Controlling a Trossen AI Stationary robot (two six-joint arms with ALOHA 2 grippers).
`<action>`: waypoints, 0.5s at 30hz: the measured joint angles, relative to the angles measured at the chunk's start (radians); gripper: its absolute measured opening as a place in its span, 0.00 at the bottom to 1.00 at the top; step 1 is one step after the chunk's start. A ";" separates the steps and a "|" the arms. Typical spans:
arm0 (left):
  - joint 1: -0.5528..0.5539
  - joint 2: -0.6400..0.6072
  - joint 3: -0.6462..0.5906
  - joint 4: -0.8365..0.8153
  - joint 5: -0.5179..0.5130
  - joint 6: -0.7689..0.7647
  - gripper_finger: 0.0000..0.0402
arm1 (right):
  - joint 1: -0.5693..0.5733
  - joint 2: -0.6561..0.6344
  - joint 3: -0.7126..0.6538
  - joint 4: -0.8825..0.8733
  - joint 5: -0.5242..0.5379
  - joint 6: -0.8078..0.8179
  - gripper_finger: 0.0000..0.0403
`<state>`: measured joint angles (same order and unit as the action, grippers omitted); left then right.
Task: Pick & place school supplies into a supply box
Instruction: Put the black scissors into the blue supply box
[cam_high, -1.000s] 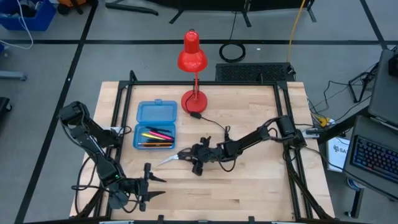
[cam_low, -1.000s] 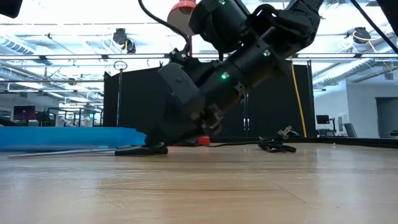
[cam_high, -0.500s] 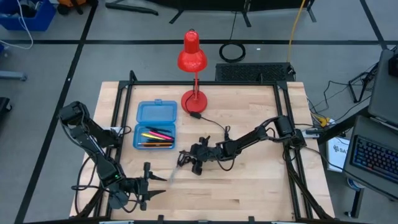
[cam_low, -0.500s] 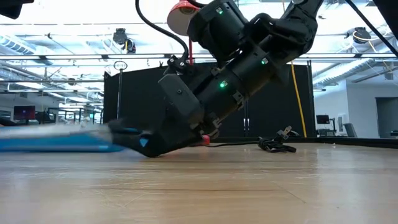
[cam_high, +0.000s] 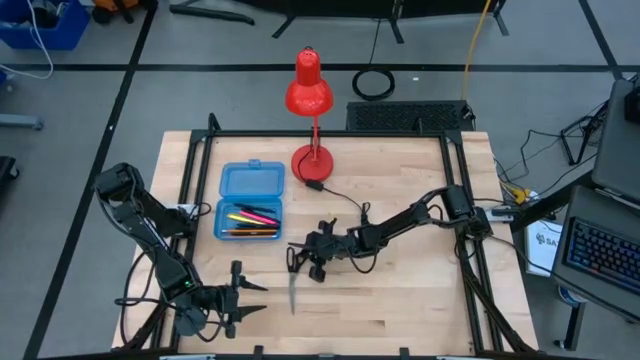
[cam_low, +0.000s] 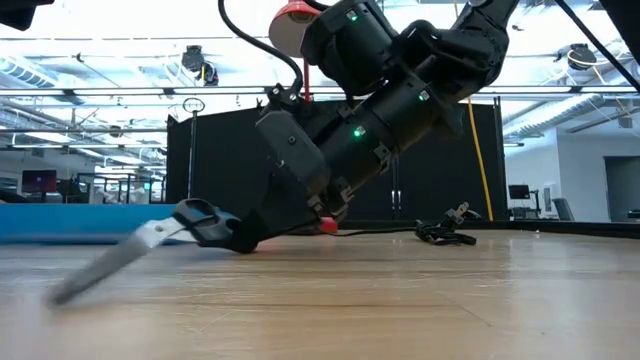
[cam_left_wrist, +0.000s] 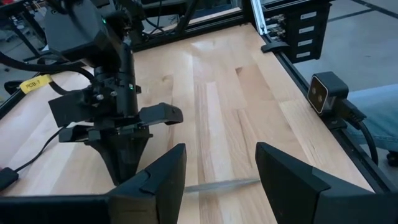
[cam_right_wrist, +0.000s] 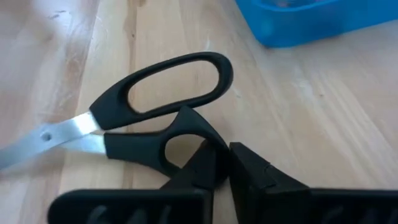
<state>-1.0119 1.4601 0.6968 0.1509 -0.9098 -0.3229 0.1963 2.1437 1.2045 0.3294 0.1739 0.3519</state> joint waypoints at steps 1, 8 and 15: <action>0.000 0.000 0.000 0.000 0.000 0.000 0.50 | -0.001 0.000 0.000 0.000 -0.006 0.001 0.03; 0.000 0.000 0.000 0.000 0.000 -0.001 0.50 | -0.001 0.000 -0.001 0.012 0.031 -0.002 0.03; 0.000 0.000 0.000 -0.001 0.000 -0.001 0.50 | 0.017 0.004 -0.003 0.091 0.112 -0.081 0.03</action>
<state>-1.0119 1.4601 0.6968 0.1498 -0.9096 -0.3241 0.2134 2.1479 1.2015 0.4201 0.2855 0.2706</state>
